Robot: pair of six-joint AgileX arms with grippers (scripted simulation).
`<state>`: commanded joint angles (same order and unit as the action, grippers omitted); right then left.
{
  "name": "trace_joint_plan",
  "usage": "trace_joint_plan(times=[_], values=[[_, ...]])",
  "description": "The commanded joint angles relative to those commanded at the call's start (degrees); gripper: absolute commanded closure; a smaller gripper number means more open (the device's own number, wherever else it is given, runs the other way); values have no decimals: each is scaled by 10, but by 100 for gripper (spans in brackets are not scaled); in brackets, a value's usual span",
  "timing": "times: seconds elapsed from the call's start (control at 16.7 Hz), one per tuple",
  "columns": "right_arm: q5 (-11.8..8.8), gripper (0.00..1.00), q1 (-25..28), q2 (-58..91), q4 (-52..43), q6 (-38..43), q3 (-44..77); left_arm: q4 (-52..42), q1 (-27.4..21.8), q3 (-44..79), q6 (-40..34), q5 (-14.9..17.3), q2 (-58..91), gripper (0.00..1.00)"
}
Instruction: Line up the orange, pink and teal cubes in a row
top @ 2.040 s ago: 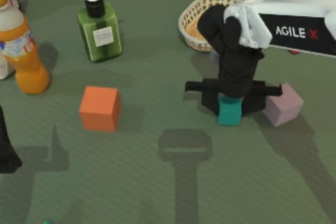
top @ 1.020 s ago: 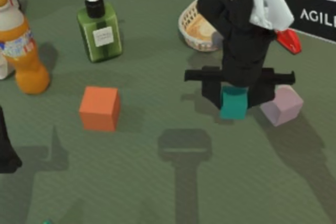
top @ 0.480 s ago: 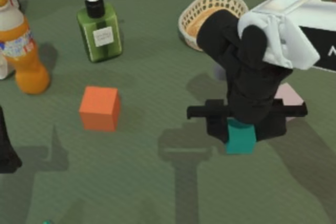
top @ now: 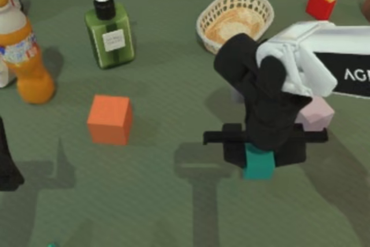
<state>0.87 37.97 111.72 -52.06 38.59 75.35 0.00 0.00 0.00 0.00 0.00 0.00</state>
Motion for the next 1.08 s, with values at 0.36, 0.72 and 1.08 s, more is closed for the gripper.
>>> trace_joint_plan(times=[0.36,0.72,1.08], values=[[0,100,3,24,58,0,-36,0,0,0,0,0,0,0],[0,62,3,24,58,0,-36,0,0,0,0,0,0,0],[0,17,3,24,58,0,-36,0,0,0,0,0,0,0]])
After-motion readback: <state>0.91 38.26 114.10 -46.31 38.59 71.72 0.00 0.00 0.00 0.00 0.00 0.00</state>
